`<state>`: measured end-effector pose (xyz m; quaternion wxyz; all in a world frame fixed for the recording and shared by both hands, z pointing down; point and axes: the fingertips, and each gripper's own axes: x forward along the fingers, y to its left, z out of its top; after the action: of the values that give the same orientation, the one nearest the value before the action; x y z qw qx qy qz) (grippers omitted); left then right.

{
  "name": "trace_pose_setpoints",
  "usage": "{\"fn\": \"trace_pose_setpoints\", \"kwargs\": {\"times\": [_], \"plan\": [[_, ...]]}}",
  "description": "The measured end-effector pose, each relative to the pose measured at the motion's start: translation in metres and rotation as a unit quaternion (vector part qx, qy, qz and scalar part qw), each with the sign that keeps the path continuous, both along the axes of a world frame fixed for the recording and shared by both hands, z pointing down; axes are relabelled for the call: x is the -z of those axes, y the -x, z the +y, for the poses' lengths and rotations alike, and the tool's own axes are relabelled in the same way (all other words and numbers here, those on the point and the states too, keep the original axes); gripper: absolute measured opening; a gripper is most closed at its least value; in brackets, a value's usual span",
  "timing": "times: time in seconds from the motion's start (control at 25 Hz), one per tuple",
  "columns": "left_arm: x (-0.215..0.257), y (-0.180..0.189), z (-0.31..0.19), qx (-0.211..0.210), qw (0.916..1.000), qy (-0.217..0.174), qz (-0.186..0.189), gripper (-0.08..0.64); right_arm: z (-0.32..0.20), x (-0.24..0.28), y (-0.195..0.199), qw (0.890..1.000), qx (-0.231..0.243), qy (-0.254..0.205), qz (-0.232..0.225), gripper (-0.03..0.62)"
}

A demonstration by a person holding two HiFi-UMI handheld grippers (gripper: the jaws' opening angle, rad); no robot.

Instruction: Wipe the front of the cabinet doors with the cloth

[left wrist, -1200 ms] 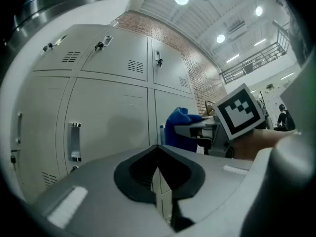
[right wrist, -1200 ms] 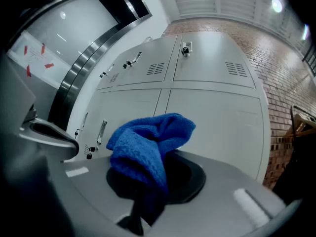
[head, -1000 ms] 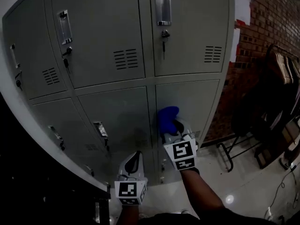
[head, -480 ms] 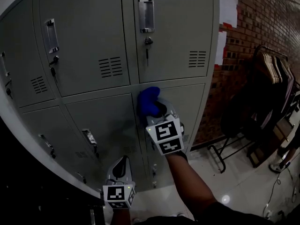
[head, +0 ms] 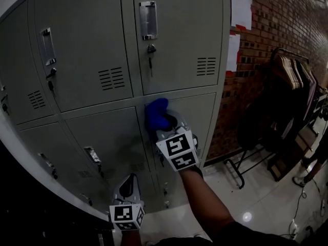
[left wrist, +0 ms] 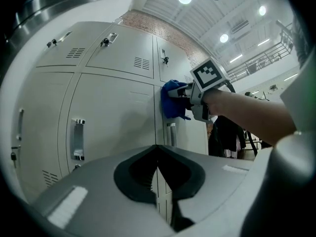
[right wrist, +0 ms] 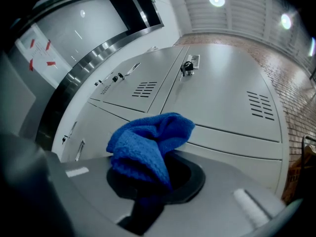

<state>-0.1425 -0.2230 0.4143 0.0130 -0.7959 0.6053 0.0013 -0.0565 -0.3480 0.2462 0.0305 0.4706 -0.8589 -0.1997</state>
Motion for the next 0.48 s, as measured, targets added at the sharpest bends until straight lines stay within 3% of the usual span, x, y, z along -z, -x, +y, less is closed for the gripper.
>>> {"fn": "trace_pose_setpoints", "kwargs": {"times": [0.28,0.48], "plan": [[-0.001,-0.002,-0.001,0.002,1.0,0.004,0.002,0.012,-0.006,-0.004,-0.025,1.0,-0.003,0.013,-0.017,0.057],[-0.004,0.006,-0.004,0.027,0.9995,0.015,0.005,0.012,-0.011,-0.007,-0.05,0.999,-0.014,0.02,-0.031,0.057]]}}
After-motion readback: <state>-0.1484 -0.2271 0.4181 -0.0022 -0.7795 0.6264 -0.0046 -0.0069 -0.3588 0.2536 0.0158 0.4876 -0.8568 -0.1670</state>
